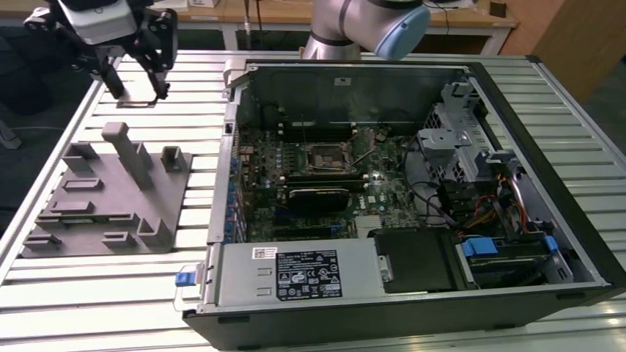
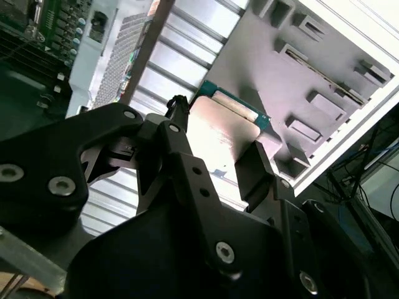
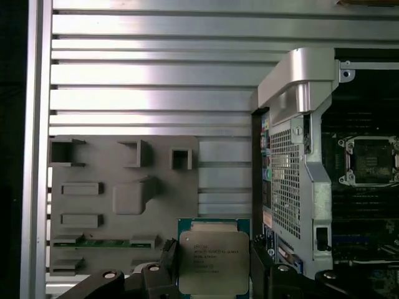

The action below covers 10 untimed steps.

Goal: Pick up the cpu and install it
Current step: 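Pick up the cpu and move it towards the insertion slot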

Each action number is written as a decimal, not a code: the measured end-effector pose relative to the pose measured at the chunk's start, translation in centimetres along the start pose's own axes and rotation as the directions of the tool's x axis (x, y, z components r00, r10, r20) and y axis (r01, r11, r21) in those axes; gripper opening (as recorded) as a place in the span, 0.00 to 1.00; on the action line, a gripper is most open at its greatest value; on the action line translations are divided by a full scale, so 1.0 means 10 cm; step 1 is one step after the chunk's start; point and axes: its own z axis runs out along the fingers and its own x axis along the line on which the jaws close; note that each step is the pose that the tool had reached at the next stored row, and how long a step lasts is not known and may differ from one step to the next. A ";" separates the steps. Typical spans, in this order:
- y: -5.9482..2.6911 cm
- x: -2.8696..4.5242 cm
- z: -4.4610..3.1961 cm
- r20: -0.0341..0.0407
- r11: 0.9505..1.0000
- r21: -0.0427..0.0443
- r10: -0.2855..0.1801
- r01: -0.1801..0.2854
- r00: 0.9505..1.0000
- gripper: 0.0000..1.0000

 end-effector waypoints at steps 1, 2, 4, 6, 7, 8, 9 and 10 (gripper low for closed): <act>0.001 -0.043 0.001 0.000 1.000 0.000 0.000 0.000 1.000 0.55; 0.001 -0.080 0.002 0.000 1.000 0.000 0.000 0.000 1.000 0.55; 0.003 -0.154 0.003 0.000 1.000 0.000 0.000 0.000 1.000 0.55; 0.004 -0.229 0.006 0.000 1.000 0.000 0.000 0.000 1.000 0.55; 0.004 -0.265 0.007 0.000 1.000 0.000 0.000 0.000 1.000 0.55; 0.005 -0.303 0.008 0.000 1.000 0.000 0.000 0.000 1.000 0.55; 0.006 -0.342 0.009 0.000 1.000 0.000 0.000 0.000 1.000 0.55; 0.006 -0.379 0.010 0.000 1.000 0.000 0.000 0.000 1.000 0.55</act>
